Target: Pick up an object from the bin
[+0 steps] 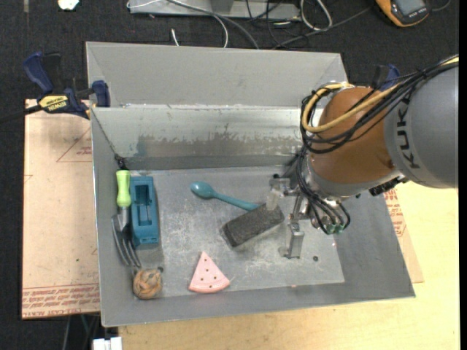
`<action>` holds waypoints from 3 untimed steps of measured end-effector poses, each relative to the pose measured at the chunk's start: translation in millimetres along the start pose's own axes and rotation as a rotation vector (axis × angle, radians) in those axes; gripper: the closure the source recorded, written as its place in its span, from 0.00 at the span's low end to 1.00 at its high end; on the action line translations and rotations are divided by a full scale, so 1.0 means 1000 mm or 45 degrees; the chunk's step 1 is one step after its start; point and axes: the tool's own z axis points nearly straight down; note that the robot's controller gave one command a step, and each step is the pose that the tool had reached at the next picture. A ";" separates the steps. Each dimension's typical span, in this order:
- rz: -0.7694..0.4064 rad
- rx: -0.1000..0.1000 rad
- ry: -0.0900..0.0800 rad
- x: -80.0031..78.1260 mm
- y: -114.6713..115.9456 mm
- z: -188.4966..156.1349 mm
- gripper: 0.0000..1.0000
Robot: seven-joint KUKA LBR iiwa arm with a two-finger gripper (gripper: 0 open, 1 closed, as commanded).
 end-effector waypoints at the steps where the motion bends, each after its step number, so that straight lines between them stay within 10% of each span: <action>1: 0.035 -0.002 -0.007 -0.019 0.034 0.059 0.00; 2: 0.298 -0.001 -0.016 0.004 0.056 0.093 1.00; 3: 0.298 -0.001 -0.016 0.004 0.056 0.093 1.00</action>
Offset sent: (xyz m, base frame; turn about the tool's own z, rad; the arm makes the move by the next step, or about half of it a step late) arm -0.0050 0.0550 -0.0931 0.2355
